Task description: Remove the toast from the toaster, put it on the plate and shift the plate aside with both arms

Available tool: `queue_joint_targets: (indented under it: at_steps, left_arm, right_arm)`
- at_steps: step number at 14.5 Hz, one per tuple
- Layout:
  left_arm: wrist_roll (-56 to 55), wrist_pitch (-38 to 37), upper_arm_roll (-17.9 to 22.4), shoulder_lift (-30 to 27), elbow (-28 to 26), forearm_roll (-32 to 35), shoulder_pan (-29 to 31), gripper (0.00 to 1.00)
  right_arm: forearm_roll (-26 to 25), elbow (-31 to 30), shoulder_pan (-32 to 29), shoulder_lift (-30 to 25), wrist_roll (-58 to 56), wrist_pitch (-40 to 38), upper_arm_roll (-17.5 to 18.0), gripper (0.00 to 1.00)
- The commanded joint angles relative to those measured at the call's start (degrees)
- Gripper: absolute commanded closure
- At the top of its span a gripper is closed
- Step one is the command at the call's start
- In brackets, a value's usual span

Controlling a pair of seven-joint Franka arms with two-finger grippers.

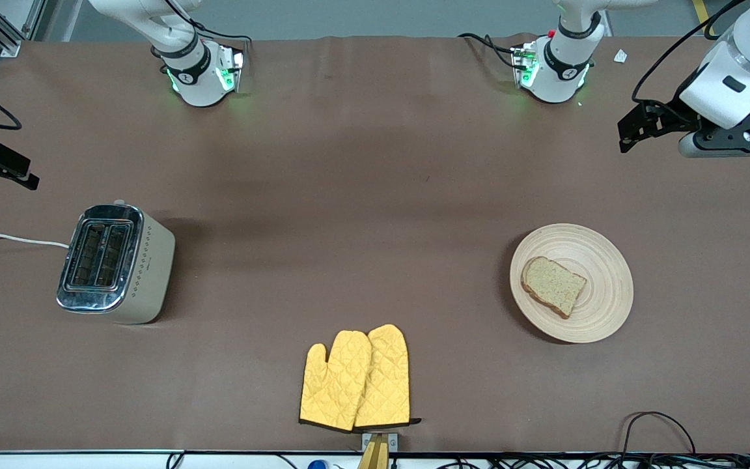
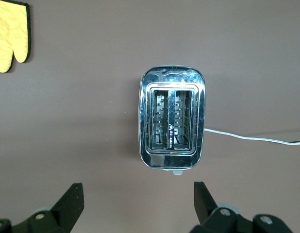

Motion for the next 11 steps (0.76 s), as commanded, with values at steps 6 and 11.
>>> queue_joint_targets:
  at_steps: [6,11]
  left_arm:
    - [5.7,-1.1,1.0,1.5,2.9,0.0,1.7,0.0]
    - [6.1,-1.3,1.0,1.5,2.7,0.0,2.0,0.0]
  right_arm:
    - [0.4,-1.0,0.4,-1.5,0.0,-0.2,-0.2,0.0]
    - [0.4,-1.0,0.4,-1.5,-0.1,-0.2,-0.2,0.0]
